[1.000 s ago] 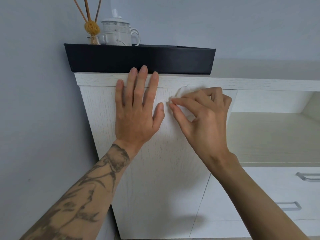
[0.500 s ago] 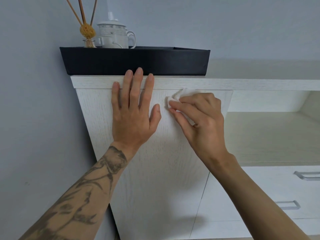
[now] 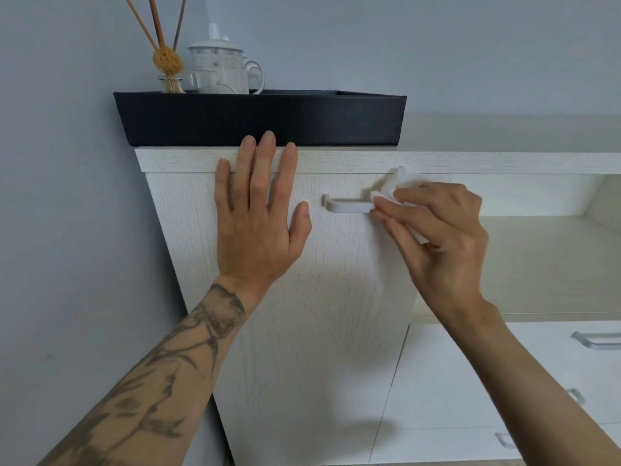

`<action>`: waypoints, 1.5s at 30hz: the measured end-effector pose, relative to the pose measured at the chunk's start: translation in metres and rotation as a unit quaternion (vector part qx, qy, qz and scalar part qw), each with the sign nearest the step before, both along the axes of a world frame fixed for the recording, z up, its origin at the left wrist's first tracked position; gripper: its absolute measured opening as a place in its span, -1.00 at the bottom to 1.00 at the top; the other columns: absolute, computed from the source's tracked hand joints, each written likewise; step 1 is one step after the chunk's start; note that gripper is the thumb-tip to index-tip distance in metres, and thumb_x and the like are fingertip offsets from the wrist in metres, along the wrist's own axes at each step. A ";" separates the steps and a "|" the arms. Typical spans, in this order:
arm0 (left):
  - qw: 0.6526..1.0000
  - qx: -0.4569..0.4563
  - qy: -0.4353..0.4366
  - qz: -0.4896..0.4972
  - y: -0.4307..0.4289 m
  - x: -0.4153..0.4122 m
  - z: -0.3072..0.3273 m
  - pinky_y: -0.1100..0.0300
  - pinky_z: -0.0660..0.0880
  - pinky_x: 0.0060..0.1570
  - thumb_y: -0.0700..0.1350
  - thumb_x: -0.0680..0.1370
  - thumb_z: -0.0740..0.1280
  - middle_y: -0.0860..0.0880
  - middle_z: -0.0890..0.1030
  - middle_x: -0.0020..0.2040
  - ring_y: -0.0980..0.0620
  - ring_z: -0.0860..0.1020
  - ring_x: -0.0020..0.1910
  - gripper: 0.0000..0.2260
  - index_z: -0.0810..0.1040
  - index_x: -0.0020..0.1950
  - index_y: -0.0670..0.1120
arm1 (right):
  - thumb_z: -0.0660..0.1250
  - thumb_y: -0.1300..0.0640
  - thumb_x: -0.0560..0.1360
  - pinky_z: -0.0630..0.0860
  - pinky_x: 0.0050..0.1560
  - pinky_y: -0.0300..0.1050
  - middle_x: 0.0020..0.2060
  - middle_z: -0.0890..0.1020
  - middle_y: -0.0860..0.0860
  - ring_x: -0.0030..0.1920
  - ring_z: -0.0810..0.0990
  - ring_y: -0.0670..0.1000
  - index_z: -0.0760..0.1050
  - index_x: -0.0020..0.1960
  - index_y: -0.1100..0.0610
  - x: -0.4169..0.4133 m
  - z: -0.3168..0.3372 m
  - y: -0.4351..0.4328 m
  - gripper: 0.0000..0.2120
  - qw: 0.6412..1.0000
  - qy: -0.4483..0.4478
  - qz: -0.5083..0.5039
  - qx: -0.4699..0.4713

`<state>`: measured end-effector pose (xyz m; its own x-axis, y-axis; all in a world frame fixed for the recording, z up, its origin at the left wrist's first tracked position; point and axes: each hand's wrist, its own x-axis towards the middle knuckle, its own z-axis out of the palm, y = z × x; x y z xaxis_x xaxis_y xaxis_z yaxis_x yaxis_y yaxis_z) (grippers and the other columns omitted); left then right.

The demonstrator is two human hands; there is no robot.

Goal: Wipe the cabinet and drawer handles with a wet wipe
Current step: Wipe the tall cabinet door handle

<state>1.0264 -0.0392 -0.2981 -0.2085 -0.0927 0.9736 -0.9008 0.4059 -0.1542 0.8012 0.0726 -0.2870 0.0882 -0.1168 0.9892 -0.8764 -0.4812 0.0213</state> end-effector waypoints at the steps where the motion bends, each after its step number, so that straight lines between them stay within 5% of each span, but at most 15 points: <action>1: 1.000 0.002 -0.001 0.000 0.000 0.000 0.000 -0.19 -0.09 0.68 0.08 0.73 0.12 -0.19 0.12 0.67 -0.25 0.11 0.67 -0.40 0.10 0.72 -0.12 | 0.53 0.19 0.60 0.41 0.20 0.03 0.03 0.74 0.07 0.04 0.68 0.16 0.75 0.13 0.13 0.006 0.001 -0.002 -0.88 1.000 0.004 0.006 0.001; 5: 1.000 0.000 -0.002 -0.001 0.001 0.000 0.000 -0.17 -0.11 0.68 0.08 0.73 0.13 -0.19 0.12 0.67 -0.25 0.11 0.67 -0.40 0.11 0.72 -0.12 | 0.46 0.11 0.65 0.33 0.27 -0.08 0.04 0.74 -0.01 0.09 0.60 0.06 0.74 0.18 0.09 0.022 0.006 -0.009 -0.85 0.999 0.044 0.028 0.005; 11: 1.000 -0.004 -0.002 -0.001 0.001 0.000 0.000 -0.18 -0.11 0.68 0.08 0.74 0.11 -0.20 0.12 0.67 -0.26 0.10 0.67 -0.39 0.06 0.74 -0.11 | 0.53 0.18 0.60 0.45 -0.06 0.14 0.05 0.71 -0.10 0.01 0.53 0.17 0.76 0.12 0.06 -0.027 0.001 0.008 -0.89 0.999 0.013 -0.046 -0.011; 17: 1.000 -0.004 -0.003 -0.003 0.001 0.000 -0.001 -0.18 -0.11 0.69 0.08 0.74 0.11 -0.20 0.13 0.67 -0.27 0.12 0.67 -0.40 0.07 0.73 -0.12 | 0.47 0.28 0.64 0.56 0.00 -0.21 0.01 0.72 0.05 0.01 0.65 -0.01 0.73 0.15 0.16 -0.021 0.003 0.015 -0.87 0.988 -0.146 0.022 0.040; 25: 1.000 -0.003 0.000 -0.002 0.000 0.001 -0.001 -0.16 -0.12 0.69 0.08 0.74 0.13 -0.19 0.12 0.67 -0.26 0.11 0.67 -0.39 0.06 0.74 -0.10 | 0.48 0.33 0.60 0.67 0.09 -0.04 0.02 0.72 0.05 0.05 0.68 -0.01 0.72 0.21 0.15 0.003 -0.017 0.021 -0.78 0.966 -0.222 0.089 0.094; 31: 1.000 -0.006 0.001 -0.002 0.000 0.001 0.000 -0.15 -0.13 0.69 0.08 0.74 0.13 -0.19 0.12 0.67 -0.25 0.10 0.67 -0.39 0.07 0.74 -0.11 | 0.47 0.29 0.60 0.65 0.16 -0.14 0.08 0.70 -0.04 0.11 0.71 0.04 0.68 0.25 0.04 0.005 -0.011 0.017 -0.73 0.930 -0.311 0.149 0.128; 37: 1.000 -0.004 0.002 -0.005 0.000 0.000 0.000 -0.18 -0.10 0.68 0.08 0.74 0.13 -0.20 0.12 0.67 -0.25 0.10 0.67 -0.39 0.09 0.73 -0.12 | 0.53 0.24 0.58 0.65 0.12 -0.20 0.02 0.67 -0.11 0.04 0.69 -0.01 0.64 0.28 -0.01 0.005 -0.010 0.023 -0.68 0.932 -0.303 0.165 0.115; 40: 1.000 -0.007 0.001 -0.007 0.000 0.001 -0.001 -0.19 -0.10 0.68 0.08 0.74 0.12 -0.20 0.13 0.67 -0.26 0.11 0.67 -0.40 0.08 0.73 -0.13 | 0.52 0.25 0.58 0.68 0.08 -0.08 -0.02 0.66 0.03 0.03 0.67 0.00 0.70 0.17 0.14 0.004 -0.009 0.021 -0.83 0.942 -0.284 0.128 0.121; 45: 1.000 -0.009 0.001 -0.008 -0.001 0.000 -0.001 -0.19 -0.09 0.68 0.08 0.74 0.12 -0.20 0.13 0.67 -0.25 0.11 0.67 -0.38 0.05 0.74 -0.11 | 0.55 0.28 0.56 0.49 -0.03 -0.34 -0.14 0.63 0.09 -0.10 0.60 -0.10 0.75 0.12 0.17 0.017 -0.011 0.021 -0.85 0.979 -0.187 0.029 0.074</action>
